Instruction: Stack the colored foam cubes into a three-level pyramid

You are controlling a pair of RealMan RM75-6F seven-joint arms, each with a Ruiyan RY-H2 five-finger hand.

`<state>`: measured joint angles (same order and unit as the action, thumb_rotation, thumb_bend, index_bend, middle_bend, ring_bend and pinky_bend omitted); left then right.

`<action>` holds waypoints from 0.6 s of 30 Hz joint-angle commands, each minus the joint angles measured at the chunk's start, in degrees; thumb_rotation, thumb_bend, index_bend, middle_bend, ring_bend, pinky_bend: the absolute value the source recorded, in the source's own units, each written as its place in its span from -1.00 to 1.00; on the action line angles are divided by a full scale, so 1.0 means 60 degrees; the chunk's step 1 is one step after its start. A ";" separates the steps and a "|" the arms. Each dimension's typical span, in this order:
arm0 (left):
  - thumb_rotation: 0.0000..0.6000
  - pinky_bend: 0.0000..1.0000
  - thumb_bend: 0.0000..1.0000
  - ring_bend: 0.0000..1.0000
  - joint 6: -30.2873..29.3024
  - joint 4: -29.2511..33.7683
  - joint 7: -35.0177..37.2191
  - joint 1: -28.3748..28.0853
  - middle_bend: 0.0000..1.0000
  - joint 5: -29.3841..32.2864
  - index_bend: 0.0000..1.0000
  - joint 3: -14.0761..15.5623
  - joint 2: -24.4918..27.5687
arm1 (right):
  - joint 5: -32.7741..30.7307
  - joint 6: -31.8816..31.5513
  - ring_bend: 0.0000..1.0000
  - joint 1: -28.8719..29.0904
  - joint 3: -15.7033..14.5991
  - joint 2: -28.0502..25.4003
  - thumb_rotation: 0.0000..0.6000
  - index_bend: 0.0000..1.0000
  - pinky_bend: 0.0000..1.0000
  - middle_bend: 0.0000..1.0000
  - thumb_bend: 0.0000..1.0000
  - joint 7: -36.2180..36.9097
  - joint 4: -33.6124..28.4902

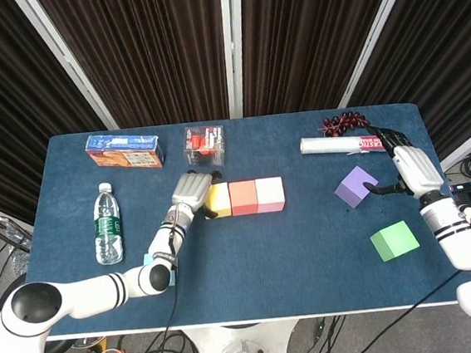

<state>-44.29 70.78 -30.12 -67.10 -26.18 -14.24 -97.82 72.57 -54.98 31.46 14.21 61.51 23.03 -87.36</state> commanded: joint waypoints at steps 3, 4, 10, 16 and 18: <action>1.00 -0.59 -0.74 -0.25 0.0085 -0.0117 0.0011 -0.0063 -0.04 0.0072 -0.57 -0.0020 -0.0038 | -0.0014 0.0033 -1.00 0.0027 0.0006 0.0033 1.00 -1.00 -1.00 -0.82 -0.74 -0.0003 0.0026; 1.00 -0.59 -0.74 -0.26 0.0104 -0.0143 0.0007 -0.0076 -0.04 0.0067 -0.57 -0.0015 -0.0044 | -0.0016 0.0039 -1.00 0.0030 0.0007 0.0037 1.00 -1.00 -1.00 -0.82 -0.74 -0.0001 0.0033; 1.00 -0.60 -0.74 -0.26 0.0255 -0.0217 -0.0004 -0.0139 -0.06 0.0122 -0.58 0.0036 -0.0037 | -0.0015 0.0064 -1.00 0.0053 0.0018 0.0065 1.00 -1.00 -1.00 -0.82 -0.74 0.0027 0.0068; 1.00 -0.60 -0.74 -0.26 0.0399 -0.0267 0.0010 -0.0199 -0.08 0.0113 -0.58 0.0087 -0.0021 | -0.0016 0.0082 -1.00 0.0063 0.0011 0.0108 1.00 -1.00 -1.00 -0.82 -0.74 0.0043 0.0118; 1.00 -0.60 -0.74 -0.26 0.0473 -0.0281 0.0019 -0.0232 -0.09 0.0162 -0.58 0.0092 0.0001 | -0.0031 0.0086 -1.00 0.0063 0.0016 0.0110 1.00 -1.00 -1.00 -0.82 -0.74 0.0049 0.0133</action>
<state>-41.56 69.15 -30.06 -68.38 -25.31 -13.72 -97.87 72.39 -54.46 31.84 14.30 62.17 23.32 -86.56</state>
